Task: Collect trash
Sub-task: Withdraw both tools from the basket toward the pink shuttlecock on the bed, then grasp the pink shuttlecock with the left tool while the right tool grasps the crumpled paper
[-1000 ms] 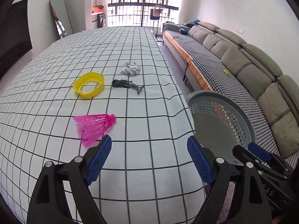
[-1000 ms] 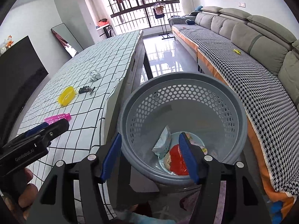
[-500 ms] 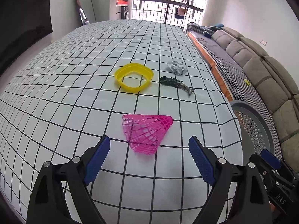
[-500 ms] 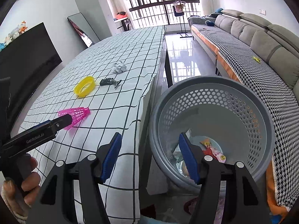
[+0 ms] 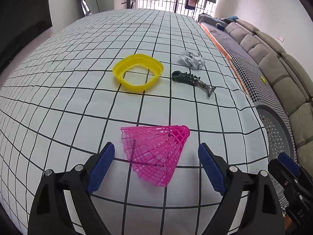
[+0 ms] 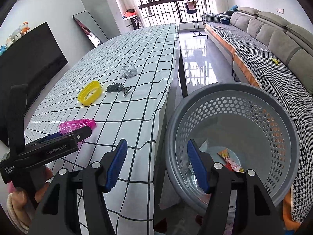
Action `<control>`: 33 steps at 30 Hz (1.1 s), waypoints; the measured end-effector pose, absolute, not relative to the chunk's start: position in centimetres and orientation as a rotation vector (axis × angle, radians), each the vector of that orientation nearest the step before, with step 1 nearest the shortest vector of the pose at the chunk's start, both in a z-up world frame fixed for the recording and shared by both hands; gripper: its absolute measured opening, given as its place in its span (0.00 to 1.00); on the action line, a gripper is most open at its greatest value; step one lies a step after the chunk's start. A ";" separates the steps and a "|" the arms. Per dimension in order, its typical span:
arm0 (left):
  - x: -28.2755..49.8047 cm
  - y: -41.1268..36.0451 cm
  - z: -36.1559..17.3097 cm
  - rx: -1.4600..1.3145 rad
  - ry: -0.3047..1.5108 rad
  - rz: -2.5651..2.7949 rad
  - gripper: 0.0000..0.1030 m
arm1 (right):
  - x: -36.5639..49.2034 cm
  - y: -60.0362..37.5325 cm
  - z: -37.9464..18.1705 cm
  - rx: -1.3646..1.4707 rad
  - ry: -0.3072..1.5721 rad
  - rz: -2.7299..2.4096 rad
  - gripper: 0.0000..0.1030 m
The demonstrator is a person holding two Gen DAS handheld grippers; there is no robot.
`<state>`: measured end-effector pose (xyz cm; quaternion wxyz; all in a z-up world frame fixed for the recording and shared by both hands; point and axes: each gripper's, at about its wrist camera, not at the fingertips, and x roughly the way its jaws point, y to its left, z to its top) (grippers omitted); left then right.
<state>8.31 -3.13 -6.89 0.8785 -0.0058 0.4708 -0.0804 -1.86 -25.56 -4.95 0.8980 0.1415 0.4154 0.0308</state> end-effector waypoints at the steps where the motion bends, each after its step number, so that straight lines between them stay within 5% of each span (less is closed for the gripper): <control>1: 8.4 -3.2 -6.9 -0.009 0.982 -0.165 0.83 | -1.7 -25.6 -5.0 0.294 0.862 0.064 0.59; 7: 8.9 -3.5 -7.3 0.004 0.993 -0.167 0.82 | -1.0 -25.6 -5.4 0.297 0.875 0.070 0.59; 11: 8.9 -3.8 -7.1 0.026 0.977 -0.164 0.67 | -0.5 -25.4 -5.5 0.296 0.878 0.072 0.59; 16: 8.6 -3.4 -6.8 0.008 0.966 -0.176 0.61 | -0.3 -25.0 -5.3 0.287 0.876 0.077 0.59; 33: 7.6 0.1 -3.6 -0.005 0.864 -0.128 0.59 | 3.3 -23.1 -3.4 0.224 0.848 0.113 0.59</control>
